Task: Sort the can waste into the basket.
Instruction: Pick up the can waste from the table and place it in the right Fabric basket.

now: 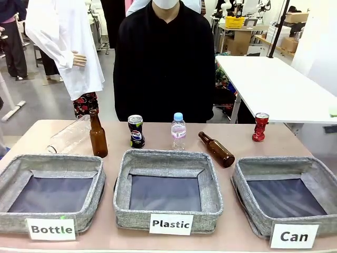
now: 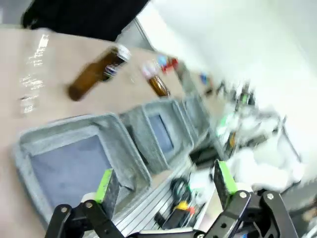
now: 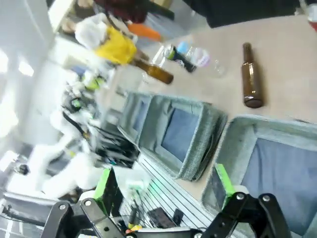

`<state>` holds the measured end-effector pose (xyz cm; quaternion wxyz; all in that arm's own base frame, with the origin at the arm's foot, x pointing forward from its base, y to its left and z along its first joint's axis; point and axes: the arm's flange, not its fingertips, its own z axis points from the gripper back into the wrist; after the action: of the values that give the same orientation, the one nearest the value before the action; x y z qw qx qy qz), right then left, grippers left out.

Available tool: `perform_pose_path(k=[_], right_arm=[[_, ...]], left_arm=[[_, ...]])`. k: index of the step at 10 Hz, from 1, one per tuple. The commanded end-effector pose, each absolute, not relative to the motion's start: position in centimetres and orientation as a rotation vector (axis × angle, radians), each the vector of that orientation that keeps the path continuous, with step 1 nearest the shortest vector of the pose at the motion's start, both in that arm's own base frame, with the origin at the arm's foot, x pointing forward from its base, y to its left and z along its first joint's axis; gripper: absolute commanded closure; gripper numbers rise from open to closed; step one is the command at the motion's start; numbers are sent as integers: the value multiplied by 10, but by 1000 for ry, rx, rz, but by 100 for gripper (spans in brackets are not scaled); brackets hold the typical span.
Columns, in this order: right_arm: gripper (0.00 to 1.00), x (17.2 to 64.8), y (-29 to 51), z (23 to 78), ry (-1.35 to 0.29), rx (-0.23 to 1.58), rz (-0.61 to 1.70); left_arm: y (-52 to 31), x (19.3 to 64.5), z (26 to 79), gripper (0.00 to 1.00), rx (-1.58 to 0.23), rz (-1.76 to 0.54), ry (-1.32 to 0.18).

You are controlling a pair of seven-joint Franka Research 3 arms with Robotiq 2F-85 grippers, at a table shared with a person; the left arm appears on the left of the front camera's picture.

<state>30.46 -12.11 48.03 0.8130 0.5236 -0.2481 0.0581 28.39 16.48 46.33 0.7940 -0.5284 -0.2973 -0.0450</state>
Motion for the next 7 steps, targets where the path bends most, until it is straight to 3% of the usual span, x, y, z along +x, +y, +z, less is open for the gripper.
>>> perform_pose_path(k=[1, 4, 5, 7], right_arm=[[0, 303, -147, 420, -540, 1268, -29], [0, 311, -180, 370, -485, 1280, -301], [0, 295, -184, 397, -511, 1283, -158], [0, 295, -184, 397, -511, 1283, -158]], left_arm=[[190, 293, 396, 0, -1323, 208, -700], [209, 288, 357, 0, -1417, 441, -747], [237, 270, 370, 0, -1334, 377, -694], [237, 270, 370, 0, -1334, 377, -694]])
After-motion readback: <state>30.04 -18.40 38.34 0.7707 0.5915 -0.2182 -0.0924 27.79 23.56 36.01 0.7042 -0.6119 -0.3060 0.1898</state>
